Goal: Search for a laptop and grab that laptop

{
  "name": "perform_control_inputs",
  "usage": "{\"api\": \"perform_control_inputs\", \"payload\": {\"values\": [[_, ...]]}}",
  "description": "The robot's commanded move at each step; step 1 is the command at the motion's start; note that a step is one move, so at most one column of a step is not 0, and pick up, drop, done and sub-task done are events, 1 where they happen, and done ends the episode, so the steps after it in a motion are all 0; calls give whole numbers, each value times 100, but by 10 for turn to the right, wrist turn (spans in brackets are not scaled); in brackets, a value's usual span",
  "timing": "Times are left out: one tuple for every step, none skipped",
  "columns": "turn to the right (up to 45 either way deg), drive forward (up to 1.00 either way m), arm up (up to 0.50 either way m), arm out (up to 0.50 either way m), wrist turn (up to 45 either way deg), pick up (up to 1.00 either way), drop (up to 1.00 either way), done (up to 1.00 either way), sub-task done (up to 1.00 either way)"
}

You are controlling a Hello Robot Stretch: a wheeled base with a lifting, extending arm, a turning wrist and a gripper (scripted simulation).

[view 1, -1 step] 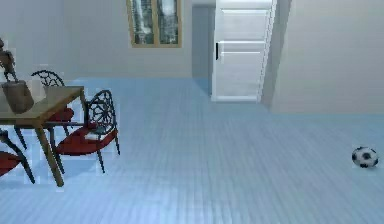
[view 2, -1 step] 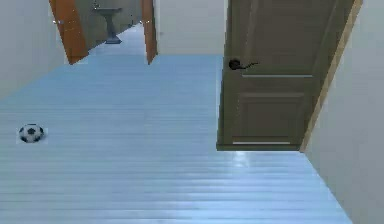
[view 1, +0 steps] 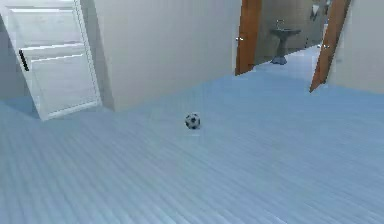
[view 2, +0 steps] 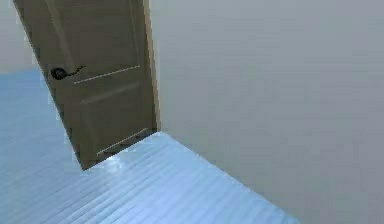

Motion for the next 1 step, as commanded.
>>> {"api": "perform_control_inputs", "payload": {"values": [[450, 0, 0, 0, 0, 0, 0, 0, 0]]}}
